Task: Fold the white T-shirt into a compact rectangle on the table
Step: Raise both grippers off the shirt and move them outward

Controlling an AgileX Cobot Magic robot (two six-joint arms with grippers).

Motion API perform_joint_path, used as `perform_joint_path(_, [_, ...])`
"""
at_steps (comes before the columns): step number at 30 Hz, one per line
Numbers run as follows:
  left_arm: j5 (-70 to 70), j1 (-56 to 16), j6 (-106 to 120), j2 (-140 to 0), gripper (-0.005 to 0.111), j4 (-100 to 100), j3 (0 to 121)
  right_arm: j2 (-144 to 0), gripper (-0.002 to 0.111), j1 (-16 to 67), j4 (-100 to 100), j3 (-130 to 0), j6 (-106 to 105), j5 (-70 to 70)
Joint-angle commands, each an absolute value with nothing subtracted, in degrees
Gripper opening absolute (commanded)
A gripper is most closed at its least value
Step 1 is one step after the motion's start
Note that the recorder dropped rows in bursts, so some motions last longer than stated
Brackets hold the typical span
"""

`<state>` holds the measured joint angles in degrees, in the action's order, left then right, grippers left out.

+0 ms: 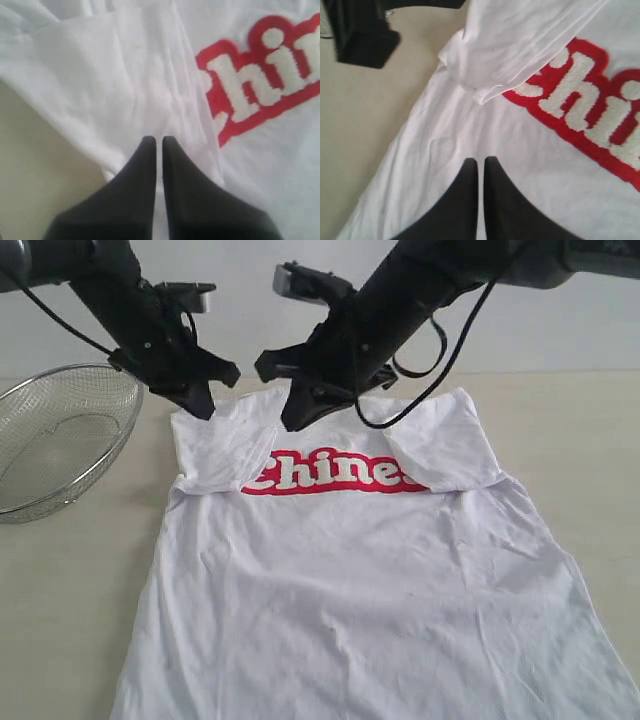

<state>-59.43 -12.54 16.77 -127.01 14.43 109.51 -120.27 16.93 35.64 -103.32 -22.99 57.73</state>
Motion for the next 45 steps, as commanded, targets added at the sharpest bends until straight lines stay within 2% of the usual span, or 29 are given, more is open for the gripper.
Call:
perform_joint_path(1, [-62.4, -12.6, 16.7, -121.8, 0.004, 17.6, 109.4, -116.6, 0.000, 14.2, 35.5, -102.2, -21.0, 59.2])
perform_joint_path(6, [-65.8, -12.6, 13.6, -116.8, 0.004, 17.6, 108.2, -110.7, 0.000, 12.6, 35.2, -93.1, -20.9, 56.3])
perform_joint_path(10, [-66.2, -12.6, 11.9, -111.5, 0.004, 19.2, 101.7, -104.7, 0.000, 12.4, 35.2, -83.6, -21.0, 53.6])
perform_joint_path(18, [-61.1, -14.8, 12.6, -93.2, 0.004, 26.6, 78.4, -89.0, 0.000, 12.4, 35.2, -70.5, -21.8, 52.8])
perform_joint_path(23, [-53.5, -17.4, 12.6, -76.0, 0.004, 33.0, 60.3, -76.4, 0.000, 12.4, 34.5, -62.1, -21.7, 52.7])
perform_joint_path(28, [-43.4, -17.4, 12.6, -62.7, 0.004, 37.1, 48.5, -69.1, 0.000, 12.4, 33.5, -56.0, -21.5, 49.1])
perform_joint_path(31, [-39.8, -17.4, 12.8, -60.3, 0.004, 38.3, 46.9, -68.6, 0.000, 12.4, 33.4, -55.8, -22.2, 48.1])
perform_joint_path(45, [-40.3, -17.3, 16.8, -61.1, 0.004, 38.0, 46.8, -68.6, 0.000, 12.4, 33.3, -55.8, -22.0, 47.0])
